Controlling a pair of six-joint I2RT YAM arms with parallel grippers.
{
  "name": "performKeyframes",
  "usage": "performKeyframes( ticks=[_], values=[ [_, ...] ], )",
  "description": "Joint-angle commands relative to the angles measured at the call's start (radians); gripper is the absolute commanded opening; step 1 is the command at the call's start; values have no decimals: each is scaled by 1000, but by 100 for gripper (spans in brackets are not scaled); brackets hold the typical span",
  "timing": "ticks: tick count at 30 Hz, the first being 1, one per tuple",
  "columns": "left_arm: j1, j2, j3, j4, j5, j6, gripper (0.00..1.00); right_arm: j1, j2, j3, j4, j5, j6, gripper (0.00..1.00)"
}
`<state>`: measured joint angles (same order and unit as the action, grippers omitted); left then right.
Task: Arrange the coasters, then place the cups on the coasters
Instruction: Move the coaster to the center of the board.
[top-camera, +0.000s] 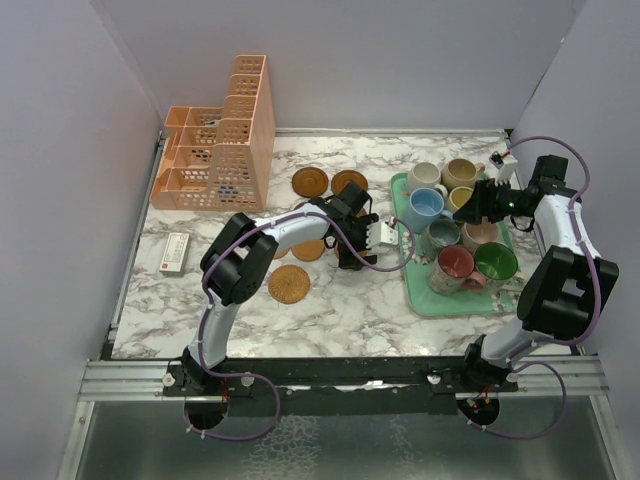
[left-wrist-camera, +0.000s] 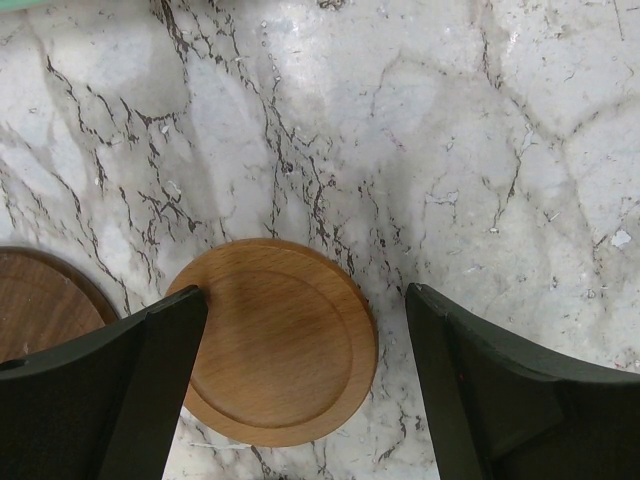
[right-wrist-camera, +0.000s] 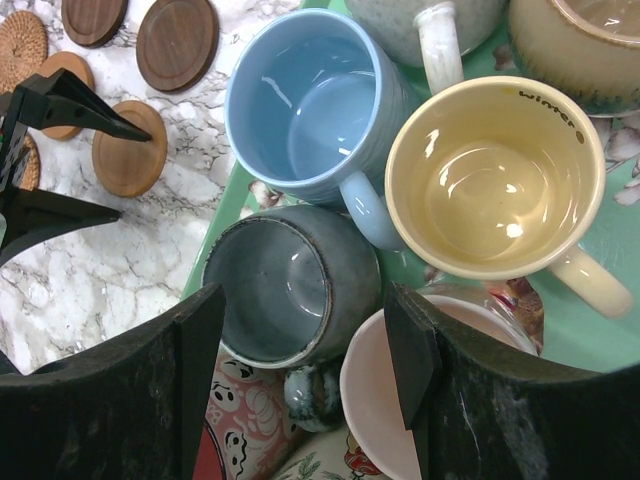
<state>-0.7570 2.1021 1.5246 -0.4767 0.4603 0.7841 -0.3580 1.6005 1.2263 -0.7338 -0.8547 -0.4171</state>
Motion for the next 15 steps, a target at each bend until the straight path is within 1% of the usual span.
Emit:
performKeyframes(
  ticks=[1,15],
  values=[
    [-10,52,-11,-9,-10,9,84,7,9,39,-7,-30,-15,66],
    [-9,8,16,-10,11,-32,86,7,-11,44,-1,-29,-17,66]
  ],
)
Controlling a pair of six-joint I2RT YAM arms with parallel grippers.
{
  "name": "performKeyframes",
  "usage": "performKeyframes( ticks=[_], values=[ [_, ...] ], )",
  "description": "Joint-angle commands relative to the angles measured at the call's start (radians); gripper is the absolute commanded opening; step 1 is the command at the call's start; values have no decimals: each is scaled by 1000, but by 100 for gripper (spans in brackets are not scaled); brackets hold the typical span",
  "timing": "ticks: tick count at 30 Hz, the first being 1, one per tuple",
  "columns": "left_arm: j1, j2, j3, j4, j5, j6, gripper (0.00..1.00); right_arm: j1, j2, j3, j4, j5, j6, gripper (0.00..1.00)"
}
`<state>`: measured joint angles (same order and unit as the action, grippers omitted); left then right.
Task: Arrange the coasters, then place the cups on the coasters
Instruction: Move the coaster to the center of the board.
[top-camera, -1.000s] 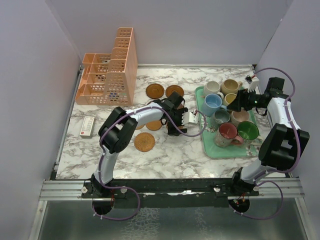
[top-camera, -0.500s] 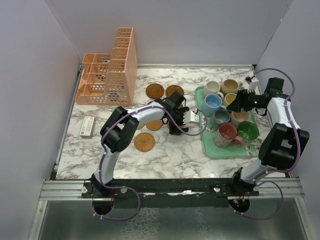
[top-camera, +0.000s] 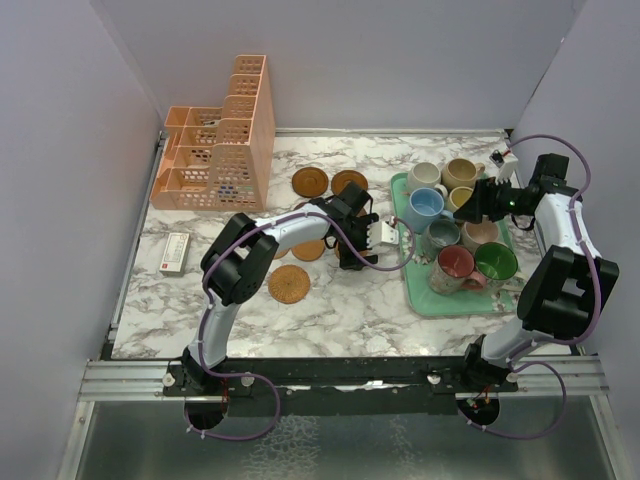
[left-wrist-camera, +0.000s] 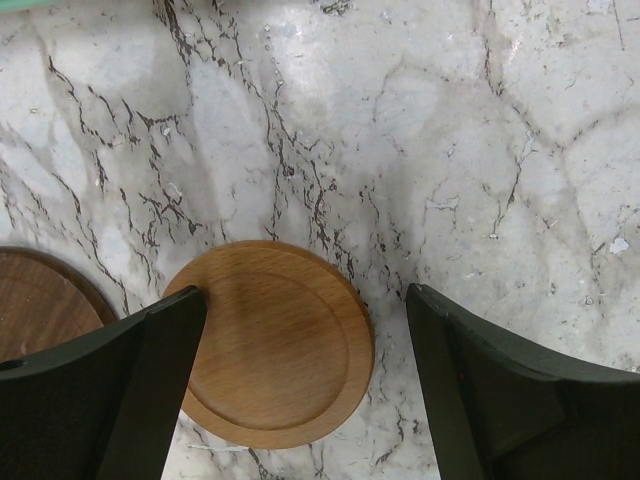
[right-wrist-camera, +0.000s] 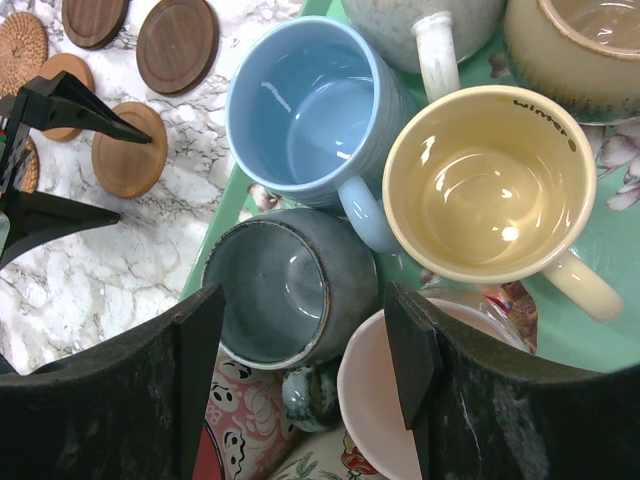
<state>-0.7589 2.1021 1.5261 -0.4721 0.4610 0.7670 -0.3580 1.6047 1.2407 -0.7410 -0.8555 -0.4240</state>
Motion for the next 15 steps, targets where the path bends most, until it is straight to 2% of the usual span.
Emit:
performKeyframes(
  ticks=[1,10,15],
  values=[
    [-8,3,15,-13,8,-18,86,7,-17,29,9,-28,-7,66],
    [-5,-51,13,-16,0,-32,89,10,-42,72,-4,-2,5,66],
    [2,-108,8,-16,12,-54,94,34,-59,107,-4,60,21,75]
  ],
)
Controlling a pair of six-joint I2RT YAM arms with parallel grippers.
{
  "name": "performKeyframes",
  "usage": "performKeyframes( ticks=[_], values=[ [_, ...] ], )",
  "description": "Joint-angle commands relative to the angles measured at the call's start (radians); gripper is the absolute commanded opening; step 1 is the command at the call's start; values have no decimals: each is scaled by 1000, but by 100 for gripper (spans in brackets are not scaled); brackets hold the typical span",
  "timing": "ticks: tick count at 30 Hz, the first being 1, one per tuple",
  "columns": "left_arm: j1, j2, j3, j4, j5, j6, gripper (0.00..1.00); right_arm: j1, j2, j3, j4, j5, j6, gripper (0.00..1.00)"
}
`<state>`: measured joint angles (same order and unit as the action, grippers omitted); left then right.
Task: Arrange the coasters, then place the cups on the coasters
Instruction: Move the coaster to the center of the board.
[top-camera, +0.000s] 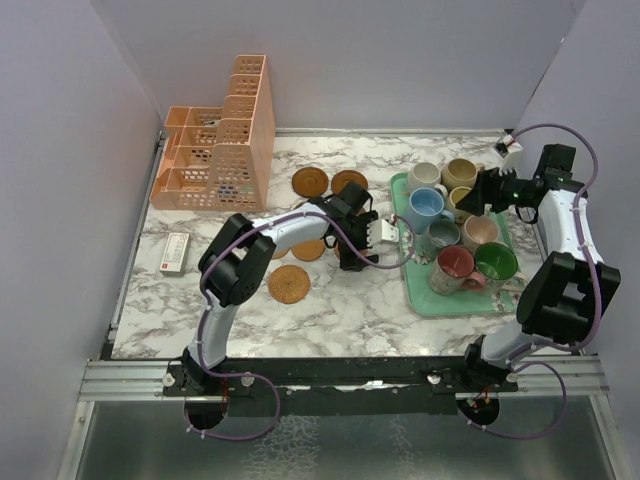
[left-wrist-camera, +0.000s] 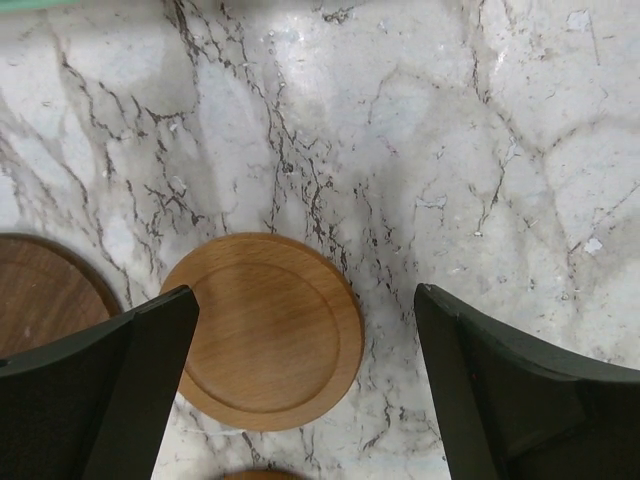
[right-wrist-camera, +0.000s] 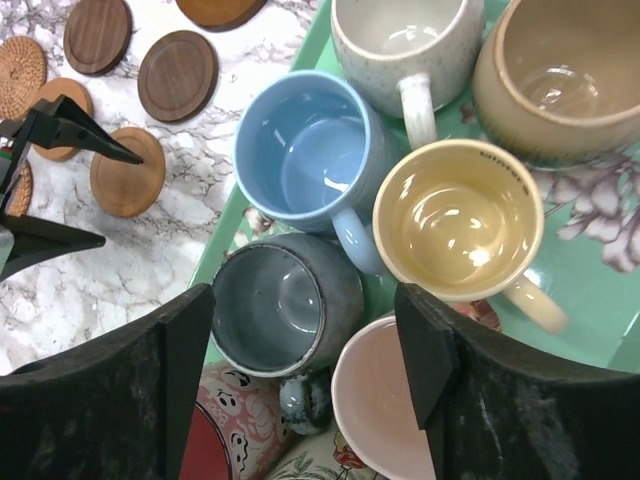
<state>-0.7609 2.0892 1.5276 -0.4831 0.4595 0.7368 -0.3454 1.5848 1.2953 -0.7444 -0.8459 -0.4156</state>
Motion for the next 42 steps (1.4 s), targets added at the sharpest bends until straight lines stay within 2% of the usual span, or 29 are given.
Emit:
performKeyframes(
  ticks=[1,6,13,20,25,33,42],
  values=[
    [8,-108,5,-4,17,-33,95,30,-39,60,-2,66,15,76],
    [41,-192,-24,-5,20,-66,99,70,-35,106,0,128,28,81],
    [122,-330,-161,-15,-108,-138,99,91,-52,90,64,111,69,82],
    [205,-526,-405,-64,-180,-117,97,92,-108,-15,144,44,61,82],
    [208,-613,-571,5,-288,-104,97,92,-124,-60,151,-3,50,82],
    [206,-628,-708,118,-343,-70,97,92,-193,-109,168,-18,31,82],
    [135,-599,-736,126,-359,-59,95,92,-212,-121,177,-40,25,82]
  ],
)
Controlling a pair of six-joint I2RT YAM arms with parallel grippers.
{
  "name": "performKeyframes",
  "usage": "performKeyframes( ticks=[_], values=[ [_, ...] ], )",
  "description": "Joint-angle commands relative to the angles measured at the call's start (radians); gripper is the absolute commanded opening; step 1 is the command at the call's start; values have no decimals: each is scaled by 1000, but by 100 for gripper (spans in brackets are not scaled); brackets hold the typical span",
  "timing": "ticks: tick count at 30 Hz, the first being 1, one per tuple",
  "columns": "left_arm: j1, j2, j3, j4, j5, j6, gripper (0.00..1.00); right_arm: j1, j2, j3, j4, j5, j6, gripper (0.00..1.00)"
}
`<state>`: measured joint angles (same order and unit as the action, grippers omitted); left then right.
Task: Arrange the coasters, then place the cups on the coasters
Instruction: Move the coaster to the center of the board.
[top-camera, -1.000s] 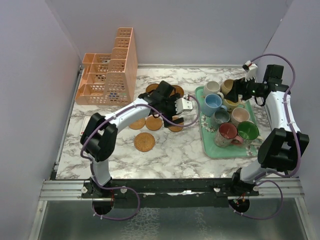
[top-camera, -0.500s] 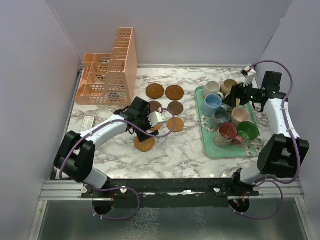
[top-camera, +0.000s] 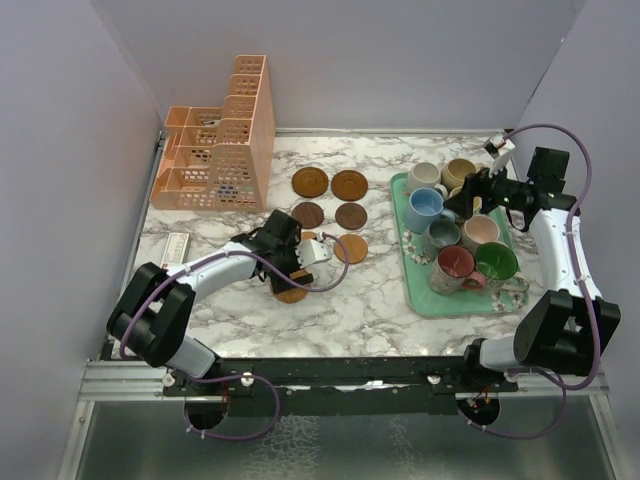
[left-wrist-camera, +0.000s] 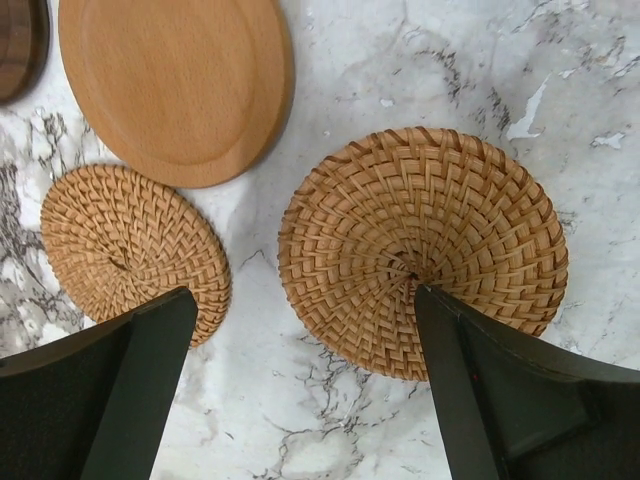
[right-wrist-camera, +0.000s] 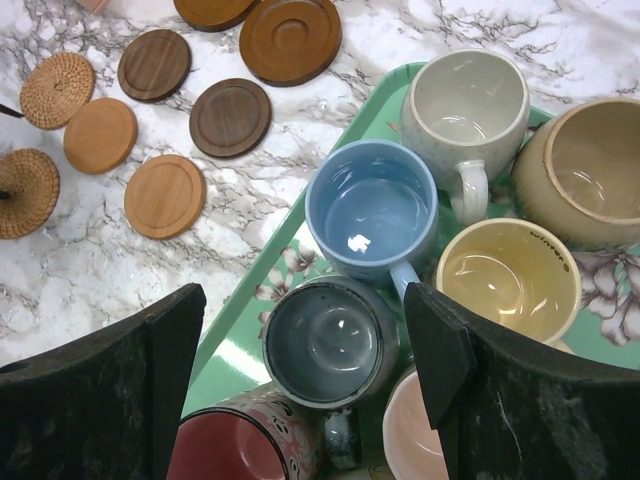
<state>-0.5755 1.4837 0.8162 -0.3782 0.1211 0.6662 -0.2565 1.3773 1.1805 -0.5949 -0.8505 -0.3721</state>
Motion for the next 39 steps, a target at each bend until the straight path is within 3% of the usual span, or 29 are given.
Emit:
performKeyframes(
  ticks=[1,7,16,29,39],
  values=[
    [-72,4,-29,18,-21,10,94,3,-6,-6,27,-33,-20,82],
    [-216,35,-12,8,-1,-27,94,3,-15,-15,38,-31,-18,82],
    [-327,271,226,14,65,-54,90,3,-13,-15,36,-34,-18,82],
    [-353,424,426,-17,119,-63,90,3,-15,-16,34,-30,-24,82],
    [-352,435,417,-18,79,-35,90,3,-13,-14,29,-27,-30,82]
  ],
)
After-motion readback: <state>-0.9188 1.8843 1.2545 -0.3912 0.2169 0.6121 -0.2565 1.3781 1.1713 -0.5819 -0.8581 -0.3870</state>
